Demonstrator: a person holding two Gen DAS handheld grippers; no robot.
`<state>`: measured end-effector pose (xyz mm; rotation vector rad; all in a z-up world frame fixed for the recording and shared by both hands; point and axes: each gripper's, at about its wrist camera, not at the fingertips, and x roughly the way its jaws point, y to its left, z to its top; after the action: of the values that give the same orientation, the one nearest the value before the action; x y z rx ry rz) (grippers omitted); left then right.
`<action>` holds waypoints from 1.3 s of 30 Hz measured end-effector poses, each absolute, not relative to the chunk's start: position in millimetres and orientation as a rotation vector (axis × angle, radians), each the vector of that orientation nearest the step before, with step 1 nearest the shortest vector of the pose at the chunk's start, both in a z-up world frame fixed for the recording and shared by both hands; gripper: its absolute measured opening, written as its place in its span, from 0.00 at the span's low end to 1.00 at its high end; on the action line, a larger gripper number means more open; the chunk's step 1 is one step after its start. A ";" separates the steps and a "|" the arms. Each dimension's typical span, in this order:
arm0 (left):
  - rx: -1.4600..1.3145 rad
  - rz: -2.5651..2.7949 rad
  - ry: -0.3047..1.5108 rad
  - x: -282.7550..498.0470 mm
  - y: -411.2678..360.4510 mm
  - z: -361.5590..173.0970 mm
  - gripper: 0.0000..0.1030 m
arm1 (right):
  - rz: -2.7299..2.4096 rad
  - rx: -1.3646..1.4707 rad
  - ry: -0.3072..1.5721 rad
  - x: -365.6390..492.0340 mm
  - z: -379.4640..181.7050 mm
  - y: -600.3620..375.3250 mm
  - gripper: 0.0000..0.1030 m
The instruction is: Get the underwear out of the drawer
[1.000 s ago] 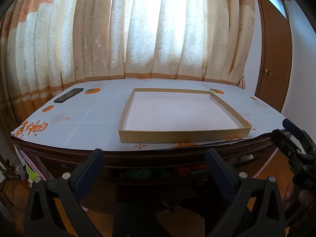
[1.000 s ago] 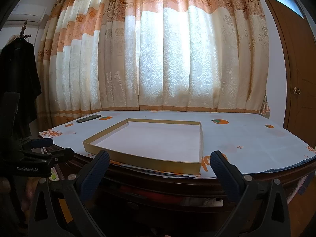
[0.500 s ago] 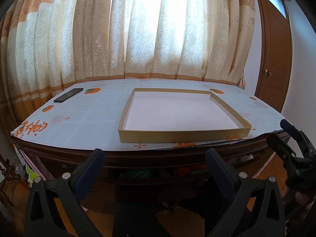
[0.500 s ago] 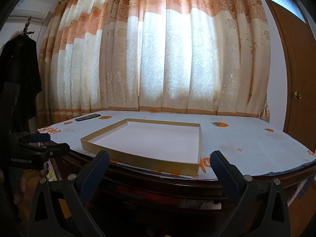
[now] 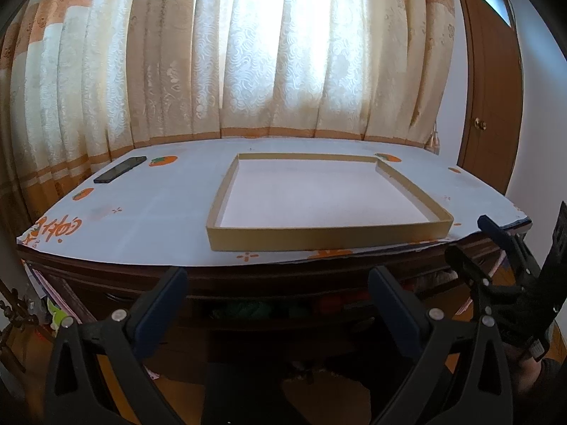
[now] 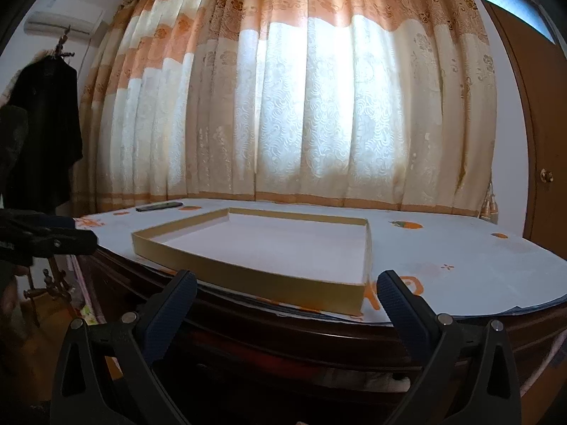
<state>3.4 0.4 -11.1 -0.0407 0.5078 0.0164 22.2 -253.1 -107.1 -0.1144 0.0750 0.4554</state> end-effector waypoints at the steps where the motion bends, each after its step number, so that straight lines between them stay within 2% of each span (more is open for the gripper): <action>1: -0.041 0.015 0.510 3.9 0.4 -12.0 1.00 | 0.455 -0.112 0.073 22.7 -107.7 -253.7 1.00; 28: -0.064 -0.003 0.531 5.7 1.8 -18.7 1.00 | 0.462 -0.249 -0.131 49.6 -151.6 -245.7 1.00; 39: -0.073 -0.010 0.536 4.0 3.2 -20.6 1.00 | 0.464 -0.284 -0.112 60.9 -158.3 -245.2 1.00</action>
<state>4.0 3.2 -20.6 -0.0732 0.5363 -0.0097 60.9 -245.2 -158.3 -0.2844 -0.1119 0.4641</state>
